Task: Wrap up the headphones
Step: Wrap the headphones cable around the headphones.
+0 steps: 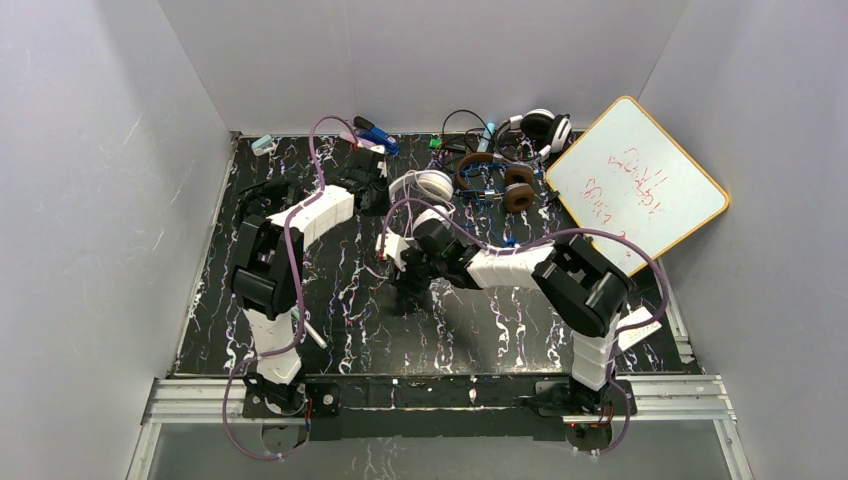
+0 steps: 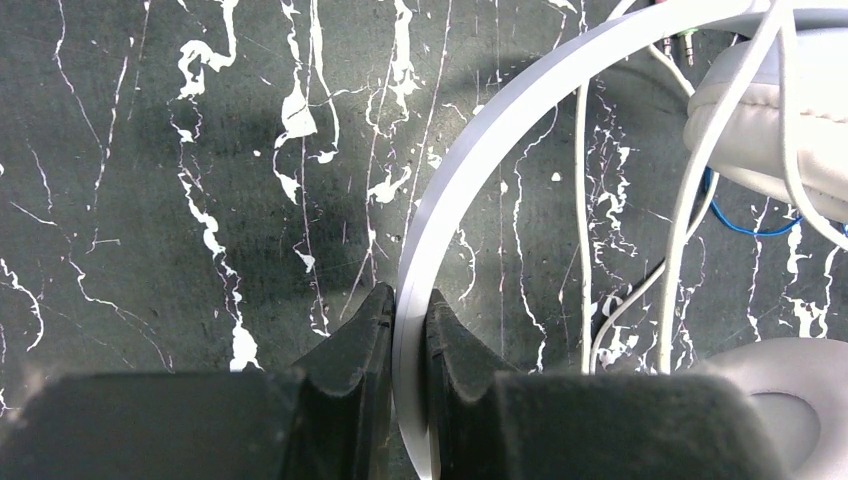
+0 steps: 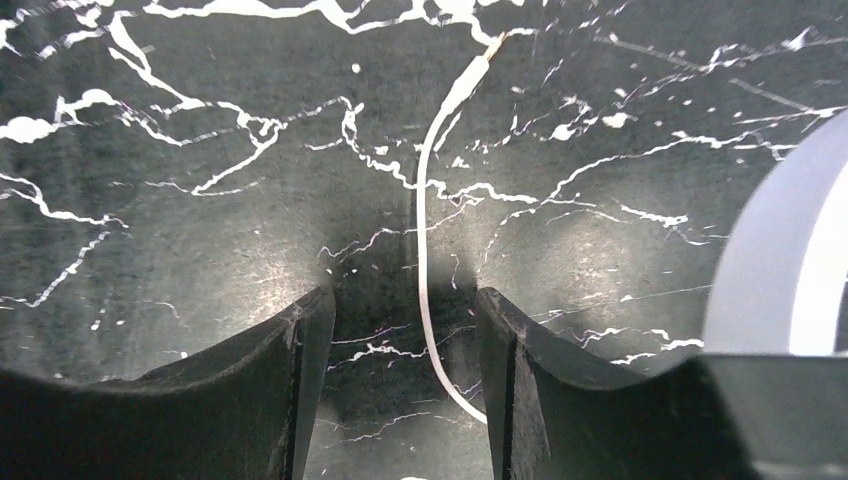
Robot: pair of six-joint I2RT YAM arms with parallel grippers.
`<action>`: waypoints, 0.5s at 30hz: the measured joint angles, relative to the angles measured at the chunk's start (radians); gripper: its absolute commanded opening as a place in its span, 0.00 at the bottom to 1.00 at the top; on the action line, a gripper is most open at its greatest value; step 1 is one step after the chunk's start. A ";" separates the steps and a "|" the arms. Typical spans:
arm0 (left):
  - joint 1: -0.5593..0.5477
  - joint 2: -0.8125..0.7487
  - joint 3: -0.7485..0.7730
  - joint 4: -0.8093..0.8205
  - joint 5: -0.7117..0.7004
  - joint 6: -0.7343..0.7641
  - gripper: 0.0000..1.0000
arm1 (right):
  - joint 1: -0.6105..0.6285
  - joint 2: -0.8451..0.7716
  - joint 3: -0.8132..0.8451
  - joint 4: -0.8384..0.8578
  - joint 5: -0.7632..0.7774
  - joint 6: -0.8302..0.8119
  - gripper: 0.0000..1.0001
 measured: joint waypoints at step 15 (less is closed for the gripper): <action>0.007 0.000 0.010 -0.016 0.033 0.000 0.00 | 0.003 0.114 0.088 0.031 0.004 -0.031 0.03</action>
